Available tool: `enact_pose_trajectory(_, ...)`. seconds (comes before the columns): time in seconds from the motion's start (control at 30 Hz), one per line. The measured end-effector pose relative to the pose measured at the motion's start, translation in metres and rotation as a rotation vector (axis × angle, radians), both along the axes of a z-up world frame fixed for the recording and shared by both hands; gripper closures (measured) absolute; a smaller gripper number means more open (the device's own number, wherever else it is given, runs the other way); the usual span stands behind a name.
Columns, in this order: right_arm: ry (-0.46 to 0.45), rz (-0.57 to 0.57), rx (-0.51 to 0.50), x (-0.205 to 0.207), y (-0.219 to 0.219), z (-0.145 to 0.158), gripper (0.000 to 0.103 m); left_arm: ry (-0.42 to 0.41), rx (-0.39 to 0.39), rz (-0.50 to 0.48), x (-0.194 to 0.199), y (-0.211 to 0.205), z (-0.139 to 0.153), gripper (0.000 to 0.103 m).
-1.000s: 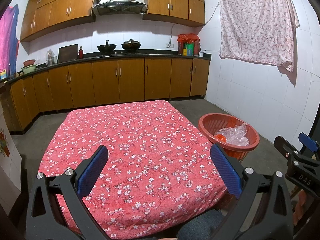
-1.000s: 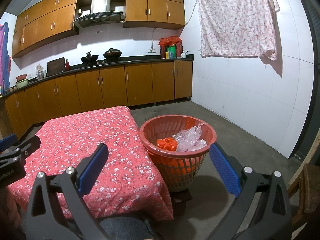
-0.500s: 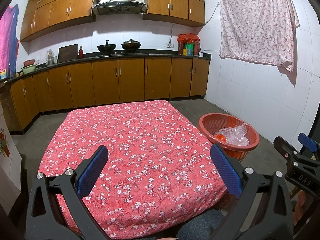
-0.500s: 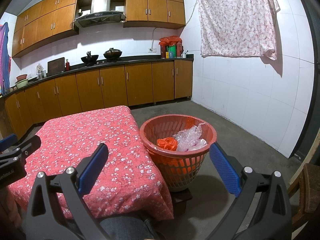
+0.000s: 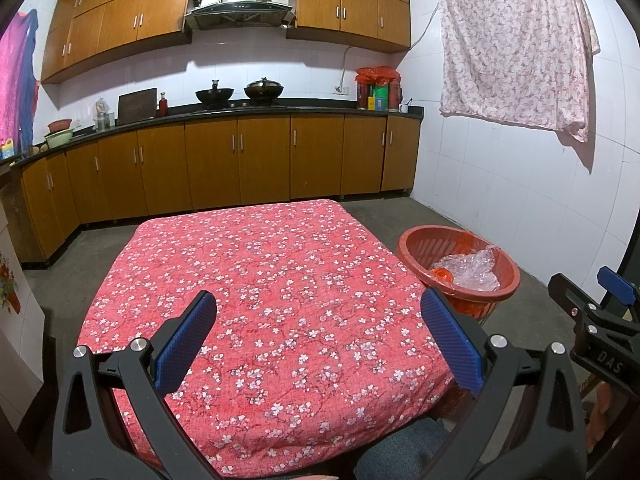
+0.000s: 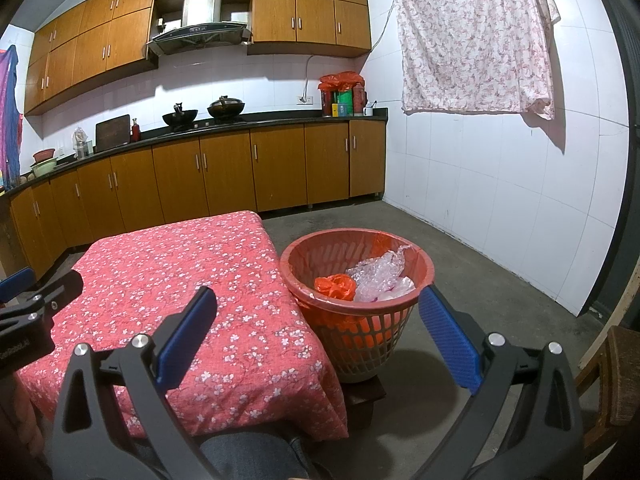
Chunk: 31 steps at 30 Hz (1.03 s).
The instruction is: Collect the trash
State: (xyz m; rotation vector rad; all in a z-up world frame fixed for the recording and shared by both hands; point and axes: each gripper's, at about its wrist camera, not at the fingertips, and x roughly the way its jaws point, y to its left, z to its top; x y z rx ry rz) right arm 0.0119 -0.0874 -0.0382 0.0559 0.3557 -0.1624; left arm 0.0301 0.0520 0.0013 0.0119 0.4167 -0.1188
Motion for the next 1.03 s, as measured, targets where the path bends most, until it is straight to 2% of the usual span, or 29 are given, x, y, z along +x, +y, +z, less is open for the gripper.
enact_pose_trajectory(1.03, 0.001, 0.000, 0.002, -0.0001, -0.0008, 0.0009, 0.004, 0.012, -0.005, 0.002, 0.0016, 0.0029, -0.0025, 0.002)
